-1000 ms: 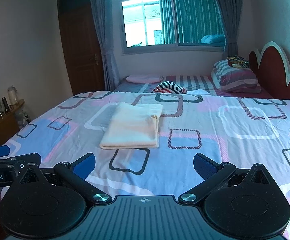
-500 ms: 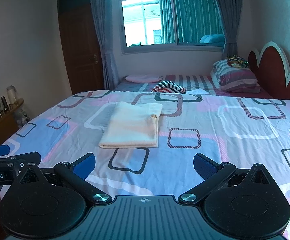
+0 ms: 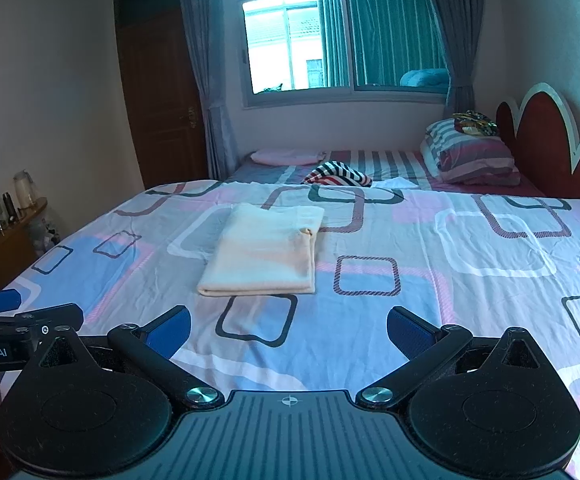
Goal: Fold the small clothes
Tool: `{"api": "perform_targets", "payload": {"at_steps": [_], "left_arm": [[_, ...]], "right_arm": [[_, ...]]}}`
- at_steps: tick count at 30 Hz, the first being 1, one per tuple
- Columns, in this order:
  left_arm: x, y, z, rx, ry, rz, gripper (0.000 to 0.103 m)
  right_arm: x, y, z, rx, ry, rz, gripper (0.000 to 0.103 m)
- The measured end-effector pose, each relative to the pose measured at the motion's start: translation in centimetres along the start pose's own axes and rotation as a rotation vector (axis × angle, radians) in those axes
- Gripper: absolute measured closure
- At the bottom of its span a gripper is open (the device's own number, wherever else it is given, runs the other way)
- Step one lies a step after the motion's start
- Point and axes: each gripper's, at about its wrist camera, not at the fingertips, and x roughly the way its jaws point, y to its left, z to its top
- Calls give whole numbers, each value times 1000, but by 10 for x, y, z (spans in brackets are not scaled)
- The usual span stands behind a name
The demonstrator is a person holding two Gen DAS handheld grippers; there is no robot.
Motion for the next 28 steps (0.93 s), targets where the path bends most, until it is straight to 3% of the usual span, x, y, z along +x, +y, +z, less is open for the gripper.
{"api": "perform_targets", "payload": {"at_steps": [28], "left_arm": [[3, 1, 2, -30, -8, -14, 1]], "right_arm": [[-1, -1, 1, -9, -2, 5, 0]]}}
